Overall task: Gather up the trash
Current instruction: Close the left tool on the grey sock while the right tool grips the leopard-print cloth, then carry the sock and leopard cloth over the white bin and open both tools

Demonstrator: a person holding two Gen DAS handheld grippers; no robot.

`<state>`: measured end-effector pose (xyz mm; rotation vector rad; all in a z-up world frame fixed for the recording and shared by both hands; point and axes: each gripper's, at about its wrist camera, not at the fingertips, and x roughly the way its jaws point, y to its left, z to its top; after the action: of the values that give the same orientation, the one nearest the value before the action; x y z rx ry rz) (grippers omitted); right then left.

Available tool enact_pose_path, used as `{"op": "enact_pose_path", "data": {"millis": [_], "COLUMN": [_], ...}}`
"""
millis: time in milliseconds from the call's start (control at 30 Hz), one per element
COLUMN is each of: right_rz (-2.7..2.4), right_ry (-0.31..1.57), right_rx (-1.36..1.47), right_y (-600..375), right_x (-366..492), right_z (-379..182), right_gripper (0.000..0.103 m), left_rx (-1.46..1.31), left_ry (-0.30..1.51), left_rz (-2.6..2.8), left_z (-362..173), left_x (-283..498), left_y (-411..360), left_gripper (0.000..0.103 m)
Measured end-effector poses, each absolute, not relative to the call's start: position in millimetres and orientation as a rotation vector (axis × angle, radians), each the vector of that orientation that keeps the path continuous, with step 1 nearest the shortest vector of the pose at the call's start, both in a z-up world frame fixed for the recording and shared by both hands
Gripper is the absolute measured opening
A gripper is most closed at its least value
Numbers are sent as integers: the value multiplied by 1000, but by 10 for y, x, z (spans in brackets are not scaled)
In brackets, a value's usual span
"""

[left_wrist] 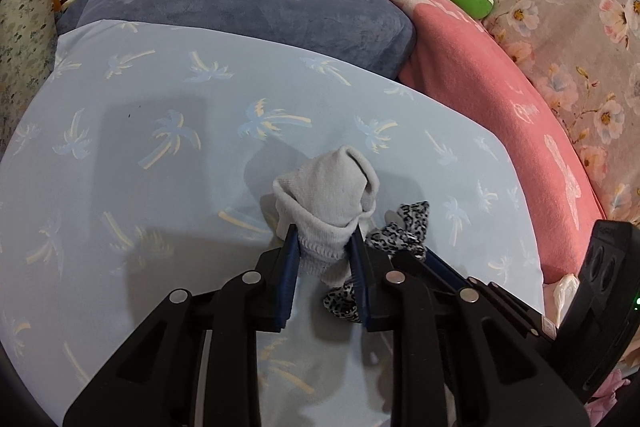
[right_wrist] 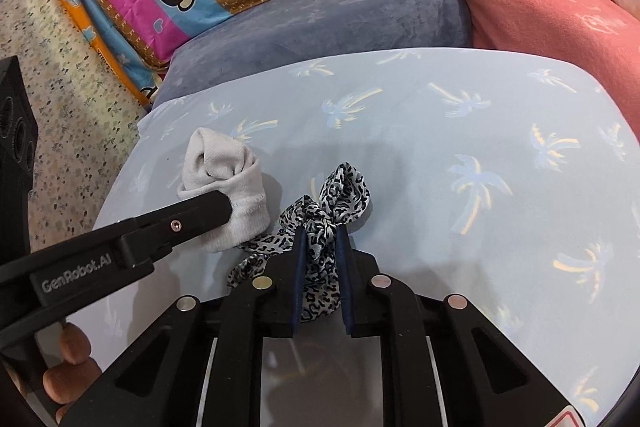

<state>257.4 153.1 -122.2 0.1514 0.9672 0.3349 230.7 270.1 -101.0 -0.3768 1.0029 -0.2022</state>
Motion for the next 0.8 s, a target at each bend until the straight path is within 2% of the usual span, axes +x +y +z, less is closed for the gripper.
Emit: {"op": "enact_pose_path", "data": {"millis": [267, 800], "right_rz": [292, 144], "right_ry": [909, 787], "right_rx": [192, 316], "right_y": [1102, -148], "right_x": [2102, 1179], "right_z": [-889, -349], "right_gripper": [13, 14], "left_rx": [-369, -255], "left_ry": [986, 952], "left_rz": [-241, -394], "left_z": [-835, -458], "left_x": [2022, 1493], "left_y": [2465, 1440], "left_gripper": [23, 23]}}
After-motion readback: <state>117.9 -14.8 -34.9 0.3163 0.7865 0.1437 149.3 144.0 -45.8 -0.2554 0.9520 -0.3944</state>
